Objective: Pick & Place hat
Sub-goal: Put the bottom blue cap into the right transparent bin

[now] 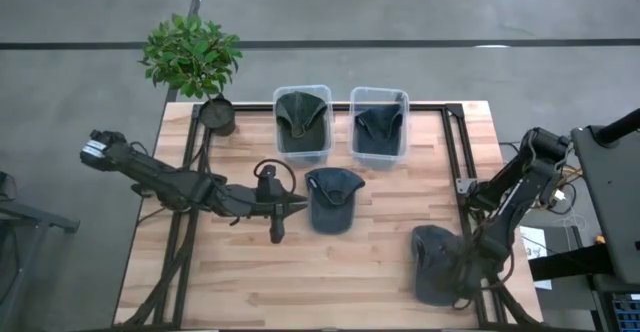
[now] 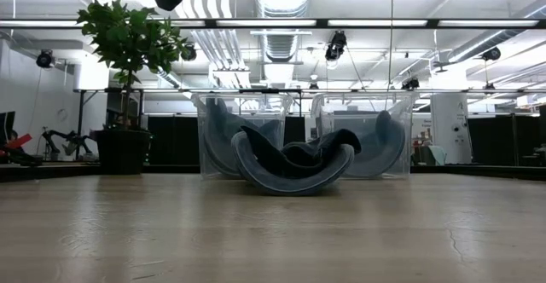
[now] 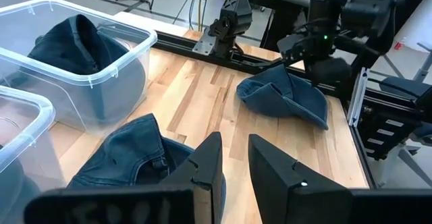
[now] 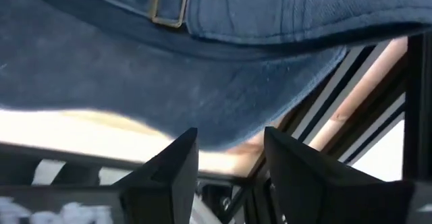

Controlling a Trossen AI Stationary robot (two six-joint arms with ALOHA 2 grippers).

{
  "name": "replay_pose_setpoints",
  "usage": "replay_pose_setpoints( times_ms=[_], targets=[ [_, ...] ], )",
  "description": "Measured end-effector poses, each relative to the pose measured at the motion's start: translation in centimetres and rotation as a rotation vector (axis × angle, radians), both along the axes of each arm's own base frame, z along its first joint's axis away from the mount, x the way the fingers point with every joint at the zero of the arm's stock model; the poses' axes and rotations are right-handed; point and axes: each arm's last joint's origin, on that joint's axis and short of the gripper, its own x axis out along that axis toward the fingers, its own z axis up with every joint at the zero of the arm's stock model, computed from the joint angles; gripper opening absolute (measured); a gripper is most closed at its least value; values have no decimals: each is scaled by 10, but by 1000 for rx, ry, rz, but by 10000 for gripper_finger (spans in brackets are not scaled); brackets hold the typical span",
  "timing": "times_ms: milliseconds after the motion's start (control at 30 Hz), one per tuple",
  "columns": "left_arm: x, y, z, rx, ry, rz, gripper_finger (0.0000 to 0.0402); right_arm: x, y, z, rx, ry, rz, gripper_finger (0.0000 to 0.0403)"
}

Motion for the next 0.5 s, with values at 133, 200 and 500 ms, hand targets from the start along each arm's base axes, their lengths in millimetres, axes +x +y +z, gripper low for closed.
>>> replay_pose_setpoints(
  times_ms=[133, 200, 500],
  targets=[
    [0, 0, 0, -1, 0, 1, 66, 3, 8, -13, -6, 69, 15, 170],
    [0, 0, 0, -5, 0, 2, 66, 4, 12, -20, 13, 124, 35, 170],
    [0, 0, 0, -21, -3, 7, 66, 8, 22, -32, 22, 199, 106, 172]
  ],
)
